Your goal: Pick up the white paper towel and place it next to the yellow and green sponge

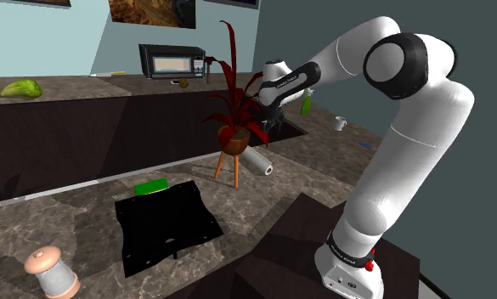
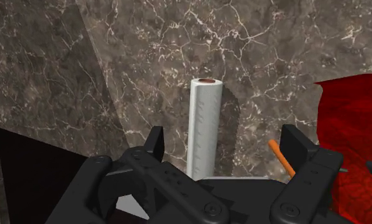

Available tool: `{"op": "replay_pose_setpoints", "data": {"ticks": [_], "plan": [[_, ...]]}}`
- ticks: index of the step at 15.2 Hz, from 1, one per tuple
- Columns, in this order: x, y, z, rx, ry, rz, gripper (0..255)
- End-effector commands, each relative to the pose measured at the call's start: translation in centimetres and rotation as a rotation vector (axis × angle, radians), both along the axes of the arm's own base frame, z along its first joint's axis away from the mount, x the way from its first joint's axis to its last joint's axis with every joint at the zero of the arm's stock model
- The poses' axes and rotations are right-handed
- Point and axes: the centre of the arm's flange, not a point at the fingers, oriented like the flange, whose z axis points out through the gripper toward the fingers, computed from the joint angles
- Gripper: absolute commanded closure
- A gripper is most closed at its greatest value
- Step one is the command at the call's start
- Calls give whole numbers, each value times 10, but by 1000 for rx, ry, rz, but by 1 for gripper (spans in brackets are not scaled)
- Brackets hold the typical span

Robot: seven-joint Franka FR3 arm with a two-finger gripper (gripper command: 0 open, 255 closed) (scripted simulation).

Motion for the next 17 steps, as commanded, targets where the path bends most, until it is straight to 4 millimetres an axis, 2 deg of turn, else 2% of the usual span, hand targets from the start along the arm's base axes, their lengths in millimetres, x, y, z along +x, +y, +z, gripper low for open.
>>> {"op": "replay_pose_setpoints", "data": {"ticks": [1,9,17], "plan": [[14,1,-27,-24,5,-6,0],[69,-5,-122,-117,28,-31,0],[121,-22,-217,-211,51,-56,0]]}}
